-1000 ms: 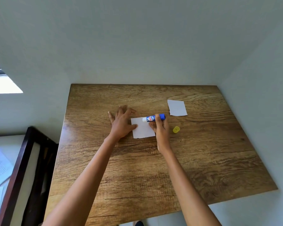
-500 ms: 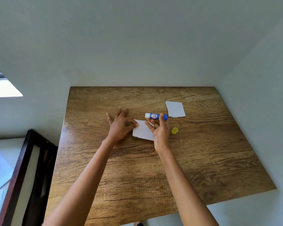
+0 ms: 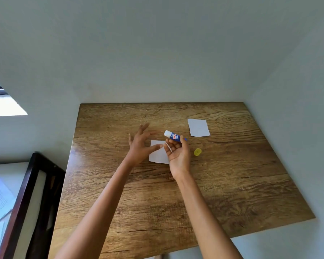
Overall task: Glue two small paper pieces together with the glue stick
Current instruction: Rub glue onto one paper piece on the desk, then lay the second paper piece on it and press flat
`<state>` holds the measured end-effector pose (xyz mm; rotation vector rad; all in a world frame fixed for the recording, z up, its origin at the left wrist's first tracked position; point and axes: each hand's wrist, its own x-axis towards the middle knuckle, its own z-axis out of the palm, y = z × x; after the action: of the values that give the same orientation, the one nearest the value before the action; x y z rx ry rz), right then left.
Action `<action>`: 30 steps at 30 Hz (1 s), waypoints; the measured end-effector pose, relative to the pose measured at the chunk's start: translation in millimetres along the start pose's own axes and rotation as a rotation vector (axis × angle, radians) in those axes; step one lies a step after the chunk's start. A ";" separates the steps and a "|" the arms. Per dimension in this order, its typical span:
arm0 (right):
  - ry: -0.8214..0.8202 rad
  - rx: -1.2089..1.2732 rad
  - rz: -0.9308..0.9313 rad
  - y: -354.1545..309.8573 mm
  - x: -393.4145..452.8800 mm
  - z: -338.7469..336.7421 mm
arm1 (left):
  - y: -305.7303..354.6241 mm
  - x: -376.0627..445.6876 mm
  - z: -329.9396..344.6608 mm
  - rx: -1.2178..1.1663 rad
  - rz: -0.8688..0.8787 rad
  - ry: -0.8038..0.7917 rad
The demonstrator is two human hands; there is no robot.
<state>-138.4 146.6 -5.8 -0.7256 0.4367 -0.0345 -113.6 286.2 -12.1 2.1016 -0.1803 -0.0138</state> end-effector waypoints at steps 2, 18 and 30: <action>0.002 0.030 0.057 -0.9 -3.4 2.1 | 13.1 0.9 -0.2 -0.123 0.000 -0.064; 0.037 -0.282 -0.052 -38.9 -22.2 -19.6 | 82.0 7.1 38.1 -0.558 -0.012 -0.089; 0.137 -1.228 -0.402 -74.7 -3.9 -78.6 | 75.8 19.1 92.1 -0.265 -0.023 0.003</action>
<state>-164.4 41.3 -7.9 -2.0249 0.4110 -0.2059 -111.8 166.9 6.8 1.8390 -0.1448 -0.0462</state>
